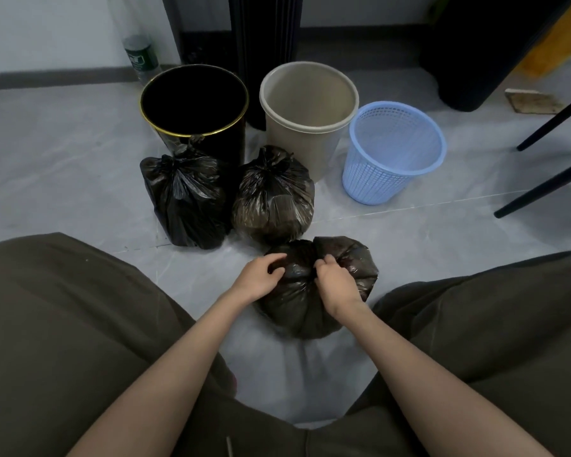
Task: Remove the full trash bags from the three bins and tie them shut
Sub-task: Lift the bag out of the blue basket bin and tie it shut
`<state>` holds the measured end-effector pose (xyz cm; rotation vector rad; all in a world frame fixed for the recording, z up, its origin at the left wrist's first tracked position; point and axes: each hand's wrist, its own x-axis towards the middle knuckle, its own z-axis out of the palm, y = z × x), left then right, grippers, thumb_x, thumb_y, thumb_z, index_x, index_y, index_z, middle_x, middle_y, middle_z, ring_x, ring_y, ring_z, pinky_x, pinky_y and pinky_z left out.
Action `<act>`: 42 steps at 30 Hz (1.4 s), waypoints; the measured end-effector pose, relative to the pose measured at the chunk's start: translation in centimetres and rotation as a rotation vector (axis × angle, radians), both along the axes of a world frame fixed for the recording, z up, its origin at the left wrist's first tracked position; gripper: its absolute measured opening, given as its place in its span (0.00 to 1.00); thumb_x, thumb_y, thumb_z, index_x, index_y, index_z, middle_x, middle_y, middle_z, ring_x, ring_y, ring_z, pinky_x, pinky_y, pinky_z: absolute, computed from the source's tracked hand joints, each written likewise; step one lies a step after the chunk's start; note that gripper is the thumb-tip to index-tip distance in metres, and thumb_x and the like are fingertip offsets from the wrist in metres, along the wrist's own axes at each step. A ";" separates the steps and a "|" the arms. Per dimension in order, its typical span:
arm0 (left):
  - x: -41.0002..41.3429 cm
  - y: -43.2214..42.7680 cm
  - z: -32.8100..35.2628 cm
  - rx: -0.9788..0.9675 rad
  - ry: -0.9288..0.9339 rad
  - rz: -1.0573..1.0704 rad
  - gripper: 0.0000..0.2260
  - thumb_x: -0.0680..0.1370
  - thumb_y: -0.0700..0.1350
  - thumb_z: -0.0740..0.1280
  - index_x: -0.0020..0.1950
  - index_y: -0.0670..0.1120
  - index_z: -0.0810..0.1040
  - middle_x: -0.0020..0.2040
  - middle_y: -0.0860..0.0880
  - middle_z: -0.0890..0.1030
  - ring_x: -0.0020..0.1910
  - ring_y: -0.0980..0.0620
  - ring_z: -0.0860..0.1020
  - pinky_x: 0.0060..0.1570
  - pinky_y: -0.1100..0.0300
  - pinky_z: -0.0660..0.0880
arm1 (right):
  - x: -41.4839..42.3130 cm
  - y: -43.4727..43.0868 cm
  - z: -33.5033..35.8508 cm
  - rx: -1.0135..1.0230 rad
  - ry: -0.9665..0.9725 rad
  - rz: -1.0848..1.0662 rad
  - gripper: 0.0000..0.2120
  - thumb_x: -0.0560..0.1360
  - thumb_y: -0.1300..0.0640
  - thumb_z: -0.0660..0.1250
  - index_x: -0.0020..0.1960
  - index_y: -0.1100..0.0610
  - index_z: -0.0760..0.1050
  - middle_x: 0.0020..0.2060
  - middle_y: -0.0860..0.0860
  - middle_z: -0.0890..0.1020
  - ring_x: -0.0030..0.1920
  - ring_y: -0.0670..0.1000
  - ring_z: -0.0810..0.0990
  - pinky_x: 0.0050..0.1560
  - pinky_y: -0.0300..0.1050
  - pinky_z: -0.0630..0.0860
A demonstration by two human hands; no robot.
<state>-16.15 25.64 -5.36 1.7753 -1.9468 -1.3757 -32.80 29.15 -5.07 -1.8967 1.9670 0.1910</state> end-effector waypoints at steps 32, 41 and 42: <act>-7.5 -10.6 1.9 -0.052 0.122 -0.060 0.22 0.80 0.44 0.61 0.73 0.54 0.64 0.56 0.46 0.79 0.53 0.52 0.77 0.59 0.60 0.69 | -8.0 -12.1 2.5 -0.266 -0.193 -0.460 0.17 0.77 0.60 0.59 0.66 0.56 0.69 0.65 0.57 0.68 0.62 0.60 0.70 0.60 0.56 0.71; -2.5 -11.4 11.5 -0.263 0.072 -0.009 0.20 0.80 0.44 0.60 0.72 0.50 0.67 0.60 0.48 0.79 0.60 0.49 0.76 0.63 0.56 0.70 | -2.6 -12.7 13.3 -0.358 -0.348 -0.205 0.14 0.76 0.59 0.61 0.61 0.55 0.74 0.59 0.54 0.78 0.60 0.56 0.76 0.61 0.54 0.73; -1.8 -11.5 13.0 -0.288 0.072 -0.003 0.19 0.80 0.44 0.60 0.72 0.50 0.67 0.58 0.49 0.79 0.60 0.50 0.76 0.62 0.58 0.70 | -2.1 -12.6 14.5 -0.356 -0.352 -0.173 0.14 0.76 0.59 0.61 0.61 0.55 0.74 0.59 0.54 0.78 0.60 0.55 0.76 0.61 0.53 0.73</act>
